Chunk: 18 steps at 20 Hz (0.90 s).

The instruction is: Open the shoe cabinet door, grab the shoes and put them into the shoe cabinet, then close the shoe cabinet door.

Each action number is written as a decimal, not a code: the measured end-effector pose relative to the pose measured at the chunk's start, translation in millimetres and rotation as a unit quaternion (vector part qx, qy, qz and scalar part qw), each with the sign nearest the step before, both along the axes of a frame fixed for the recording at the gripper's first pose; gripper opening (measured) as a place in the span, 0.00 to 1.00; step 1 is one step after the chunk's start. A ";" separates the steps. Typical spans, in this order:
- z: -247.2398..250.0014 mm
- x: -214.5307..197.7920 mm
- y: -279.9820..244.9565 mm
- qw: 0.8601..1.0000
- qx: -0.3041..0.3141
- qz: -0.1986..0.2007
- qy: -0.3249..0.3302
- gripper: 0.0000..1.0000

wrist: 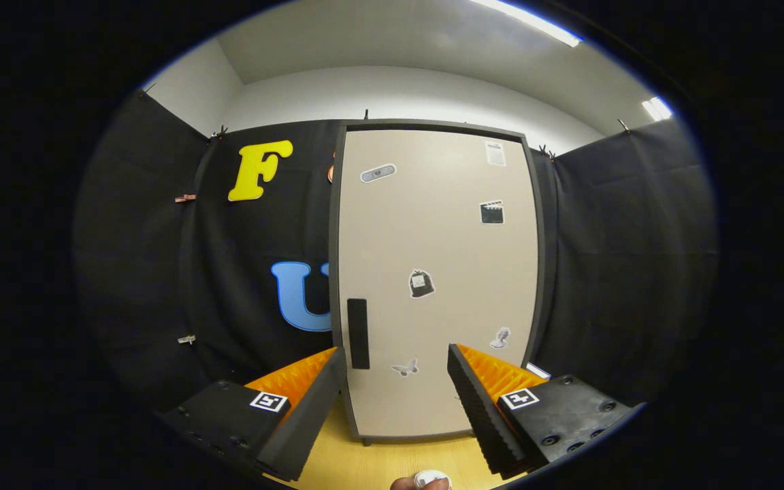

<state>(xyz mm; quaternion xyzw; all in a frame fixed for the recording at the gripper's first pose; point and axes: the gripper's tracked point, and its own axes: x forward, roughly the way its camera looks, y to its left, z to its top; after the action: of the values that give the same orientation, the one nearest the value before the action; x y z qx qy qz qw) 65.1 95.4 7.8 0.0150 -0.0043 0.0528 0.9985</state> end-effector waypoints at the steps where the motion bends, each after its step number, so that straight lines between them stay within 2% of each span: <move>1: -1.1 11.0 9.8 1.000 0.002 0.006 0.000 0.97; 6: -24.9 74.9 42.7 1.000 -0.004 0.017 0.013 0.97; 12: -53.7 140.3 61.6 1.000 -0.005 0.012 0.027 0.96; 15: -67.4 162.5 64.9 0.999 -0.004 0.007 0.040 0.84; 17: -78.2 172.5 64.3 0.999 -0.004 -0.001 0.054 0.71; 18: -83.0 176.7 62.4 0.998 -0.004 -0.009 0.059 0.56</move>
<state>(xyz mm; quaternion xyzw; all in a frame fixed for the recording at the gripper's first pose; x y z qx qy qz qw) 241.8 157.8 -75.1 0.0143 0.0550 0.0431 0.9975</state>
